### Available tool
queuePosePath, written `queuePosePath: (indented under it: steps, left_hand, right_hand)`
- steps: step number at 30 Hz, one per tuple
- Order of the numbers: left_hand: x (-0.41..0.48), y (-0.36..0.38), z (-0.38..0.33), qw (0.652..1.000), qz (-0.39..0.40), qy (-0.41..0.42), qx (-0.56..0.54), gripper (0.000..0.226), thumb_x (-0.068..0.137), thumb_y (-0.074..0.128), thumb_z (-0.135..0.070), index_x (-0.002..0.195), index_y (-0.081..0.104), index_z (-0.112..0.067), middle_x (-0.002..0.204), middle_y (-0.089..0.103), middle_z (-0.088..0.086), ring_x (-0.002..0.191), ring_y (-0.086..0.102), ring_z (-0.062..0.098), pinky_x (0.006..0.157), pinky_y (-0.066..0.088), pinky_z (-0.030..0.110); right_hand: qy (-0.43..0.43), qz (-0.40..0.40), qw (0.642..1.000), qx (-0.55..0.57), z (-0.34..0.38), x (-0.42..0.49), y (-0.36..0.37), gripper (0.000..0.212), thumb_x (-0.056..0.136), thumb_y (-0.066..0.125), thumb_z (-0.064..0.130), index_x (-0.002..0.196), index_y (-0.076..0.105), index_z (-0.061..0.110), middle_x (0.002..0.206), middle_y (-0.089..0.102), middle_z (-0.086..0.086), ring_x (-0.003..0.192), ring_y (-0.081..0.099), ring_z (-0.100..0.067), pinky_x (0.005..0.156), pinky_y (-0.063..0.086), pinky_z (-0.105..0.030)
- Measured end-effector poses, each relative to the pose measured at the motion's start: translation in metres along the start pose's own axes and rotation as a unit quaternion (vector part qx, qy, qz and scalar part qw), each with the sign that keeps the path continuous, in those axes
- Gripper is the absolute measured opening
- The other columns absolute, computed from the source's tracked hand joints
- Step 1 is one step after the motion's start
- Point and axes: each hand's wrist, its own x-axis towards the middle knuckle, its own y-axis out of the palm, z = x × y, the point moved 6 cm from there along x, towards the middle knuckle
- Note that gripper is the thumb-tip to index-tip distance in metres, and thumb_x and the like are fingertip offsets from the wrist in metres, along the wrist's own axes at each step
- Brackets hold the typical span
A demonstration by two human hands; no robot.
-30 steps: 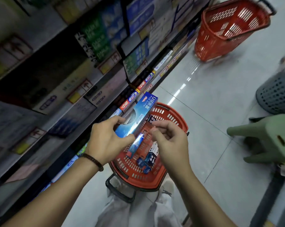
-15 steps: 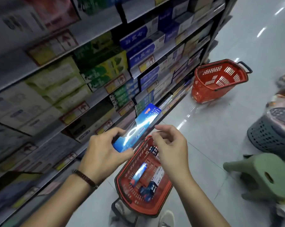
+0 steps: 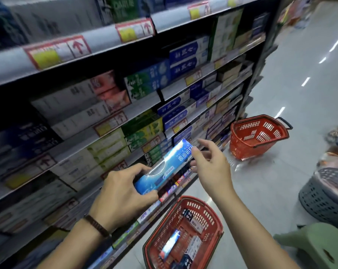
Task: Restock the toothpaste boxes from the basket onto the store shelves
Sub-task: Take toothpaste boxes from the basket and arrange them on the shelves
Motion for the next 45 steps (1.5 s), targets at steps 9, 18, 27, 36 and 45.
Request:
queuePosePath:
  steps: [9, 18, 27, 36, 45]
  left_hand:
    - [-0.014, -0.066, -0.041, 0.999, -0.039, 0.016, 0.014, 0.047, 0.062, 0.072, -0.056, 0.105, 0.074, -0.038, 0.09, 0.075, -0.022, 0.085, 0.071, -0.003, 0.076, 0.061, 0.029]
    - [-0.037, -0.13, -0.05, 0.995, -0.088, 0.003, 0.039, 0.044, 0.073, 0.083, -0.034, 0.113, 0.072, -0.045, 0.102, 0.073, -0.028, 0.092, 0.07, -0.004, 0.077, 0.055, 0.014]
    - [-0.074, -0.165, -0.035, 0.982, -0.185, -0.009, -0.037, 0.05, 0.084, 0.085, -0.036, 0.126, 0.062, -0.048, 0.115, 0.065, -0.038, 0.098, 0.069, -0.003, 0.076, 0.051, 0.01]
    - [-0.117, -0.2, 0.014, 0.901, -0.336, -0.116, -0.249, 0.04, 0.067, 0.084, -0.04, 0.1, 0.072, -0.022, 0.092, 0.08, -0.006, 0.084, 0.078, 0.014, 0.075, 0.061, 0.028]
    - [-0.14, -0.256, 0.027, 0.856, -0.398, -0.1, -0.313, 0.041, 0.068, 0.082, -0.03, 0.108, 0.075, -0.02, 0.098, 0.082, -0.003, 0.093, 0.079, 0.018, 0.092, 0.058, 0.038]
  right_hand:
    - [-0.033, 0.024, 0.999, -0.008, 0.07, 0.003, 0.003, 0.008, 0.094, 0.073, 0.042, 0.099, 0.077, 0.037, 0.087, 0.078, 0.015, 0.08, 0.075, -0.01, 0.079, 0.064, -0.05]
    - [-0.056, 0.072, 0.991, 0.101, 0.132, -0.013, 0.02, 0.002, 0.092, 0.081, 0.029, 0.09, 0.081, 0.029, 0.086, 0.081, -0.003, 0.084, 0.079, -0.035, 0.07, 0.061, -0.045]
    - [-0.048, 0.1, 0.977, 0.184, 0.162, -0.033, 0.048, 0.004, 0.093, 0.081, 0.018, 0.089, 0.079, 0.016, 0.088, 0.081, -0.01, 0.09, 0.079, -0.036, 0.086, 0.062, -0.064]
    - [-0.067, 0.15, 0.959, 0.231, 0.202, -0.066, 0.089, 0.022, 0.095, 0.077, 0.011, 0.075, 0.072, 0.016, 0.092, 0.08, -0.013, 0.094, 0.079, -0.032, 0.086, 0.064, -0.057]
    - [-0.077, 0.198, 0.937, 0.278, 0.241, -0.09, 0.144, 0.016, 0.096, 0.074, 0.006, 0.08, 0.069, 0.007, 0.092, 0.08, -0.018, 0.093, 0.079, -0.035, 0.08, 0.064, -0.049]
